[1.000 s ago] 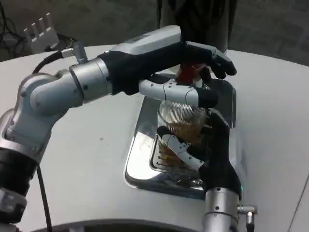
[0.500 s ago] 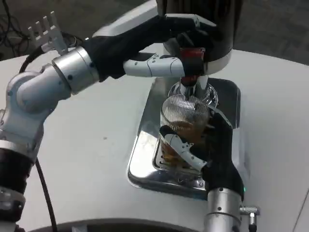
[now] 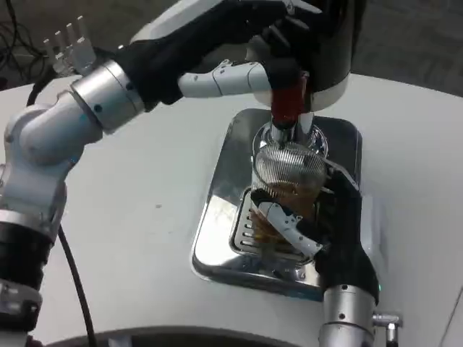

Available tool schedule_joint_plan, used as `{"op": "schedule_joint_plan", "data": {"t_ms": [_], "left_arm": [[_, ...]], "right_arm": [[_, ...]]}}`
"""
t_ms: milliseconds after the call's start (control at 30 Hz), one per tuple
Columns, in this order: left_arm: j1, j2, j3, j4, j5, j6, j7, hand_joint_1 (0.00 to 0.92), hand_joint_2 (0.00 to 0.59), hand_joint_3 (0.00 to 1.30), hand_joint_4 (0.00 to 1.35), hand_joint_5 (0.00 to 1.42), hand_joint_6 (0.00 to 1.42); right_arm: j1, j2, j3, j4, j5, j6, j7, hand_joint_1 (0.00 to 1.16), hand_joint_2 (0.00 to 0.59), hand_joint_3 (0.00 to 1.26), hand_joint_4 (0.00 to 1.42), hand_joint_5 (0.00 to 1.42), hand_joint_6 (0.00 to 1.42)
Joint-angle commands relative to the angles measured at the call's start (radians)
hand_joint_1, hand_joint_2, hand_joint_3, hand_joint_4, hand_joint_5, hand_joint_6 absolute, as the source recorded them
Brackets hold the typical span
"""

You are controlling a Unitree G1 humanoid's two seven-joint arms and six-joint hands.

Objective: Grasp the cup under the faucet to collect the drink, then remove the cup.

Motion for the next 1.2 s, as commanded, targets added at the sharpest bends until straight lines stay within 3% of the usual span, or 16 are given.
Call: {"op": "schedule_joint_plan", "data": {"t_ms": [33,867,1200], "left_arm": [[0.023,0.0,0.027,-0.033,-0.032,-0.001,0.029,0.0,0.037,0.38,0.4,0.51,0.48],[0.143,0.042,0.113,-0.151,-0.081,0.055,0.055,0.0,0.044,0.4,0.43,0.54,0.5],[0.234,0.068,0.164,-0.229,-0.106,0.11,0.086,0.0,0.045,0.4,0.43,0.54,0.5]], "right_arm": [[0.054,0.034,0.004,-0.06,-0.015,-0.002,0.011,0.72,0.222,0.67,0.71,0.68,0.36],[0.26,-0.017,0.041,-0.33,-0.03,0.012,0.139,0.71,0.217,0.71,0.74,0.72,0.38],[0.361,-0.055,0.024,-0.442,-0.031,0.014,0.229,0.71,0.221,0.72,0.75,0.74,0.38]]}}
